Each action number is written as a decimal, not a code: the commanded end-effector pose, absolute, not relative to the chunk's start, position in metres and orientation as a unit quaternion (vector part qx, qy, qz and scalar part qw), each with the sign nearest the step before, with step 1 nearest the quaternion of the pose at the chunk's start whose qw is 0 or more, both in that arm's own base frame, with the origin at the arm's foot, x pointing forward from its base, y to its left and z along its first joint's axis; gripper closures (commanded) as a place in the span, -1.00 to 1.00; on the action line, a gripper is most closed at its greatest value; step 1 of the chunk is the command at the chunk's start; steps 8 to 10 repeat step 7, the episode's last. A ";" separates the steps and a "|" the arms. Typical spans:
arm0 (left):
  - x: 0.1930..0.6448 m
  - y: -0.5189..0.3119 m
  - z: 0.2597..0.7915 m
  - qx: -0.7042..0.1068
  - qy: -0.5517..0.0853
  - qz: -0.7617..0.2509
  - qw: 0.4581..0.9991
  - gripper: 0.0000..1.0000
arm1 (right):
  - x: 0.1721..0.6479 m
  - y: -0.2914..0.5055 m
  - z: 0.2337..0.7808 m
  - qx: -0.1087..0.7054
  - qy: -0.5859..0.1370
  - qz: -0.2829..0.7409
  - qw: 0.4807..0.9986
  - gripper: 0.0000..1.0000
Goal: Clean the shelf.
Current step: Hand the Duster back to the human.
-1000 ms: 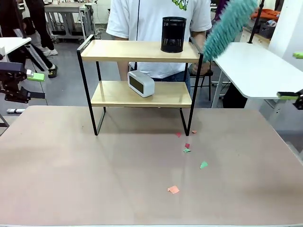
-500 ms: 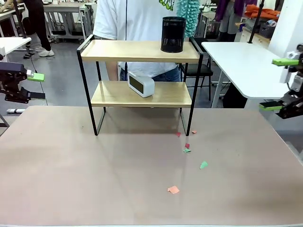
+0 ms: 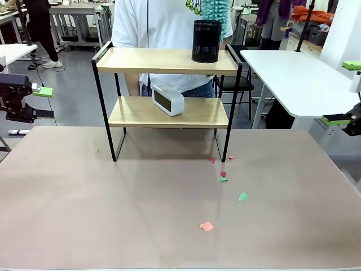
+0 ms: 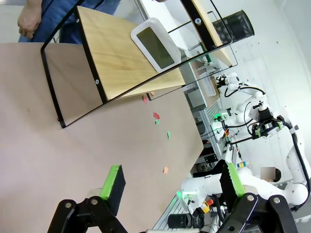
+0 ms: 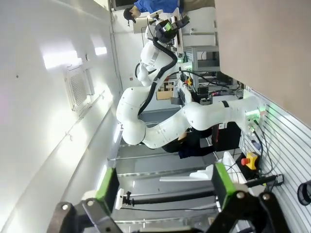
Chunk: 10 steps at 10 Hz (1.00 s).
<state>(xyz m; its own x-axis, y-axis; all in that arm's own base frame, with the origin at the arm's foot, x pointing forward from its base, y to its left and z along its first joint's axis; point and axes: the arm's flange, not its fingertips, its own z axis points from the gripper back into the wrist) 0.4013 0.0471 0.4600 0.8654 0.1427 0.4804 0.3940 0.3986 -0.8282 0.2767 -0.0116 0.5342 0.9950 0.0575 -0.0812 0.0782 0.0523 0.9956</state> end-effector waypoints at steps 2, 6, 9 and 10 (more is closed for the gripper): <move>0.398 0.047 0.462 -0.542 -0.245 -0.085 0.799 -1.00 | 0.275 -0.011 0.536 0.690 0.053 -0.006 0.722 -1.00; 0.398 0.047 0.462 -0.542 -0.245 -0.085 0.799 -1.00 | 0.275 -0.011 0.536 0.690 0.053 -0.006 0.722 -1.00; 0.398 0.047 0.462 -0.542 -0.245 -0.085 0.799 -1.00 | 0.275 -0.011 0.536 0.690 0.053 -0.006 0.722 -1.00; 0.398 0.047 0.462 -0.542 -0.245 -0.085 0.799 -1.00 | 0.275 -0.011 0.536 0.690 0.053 -0.006 0.722 -1.00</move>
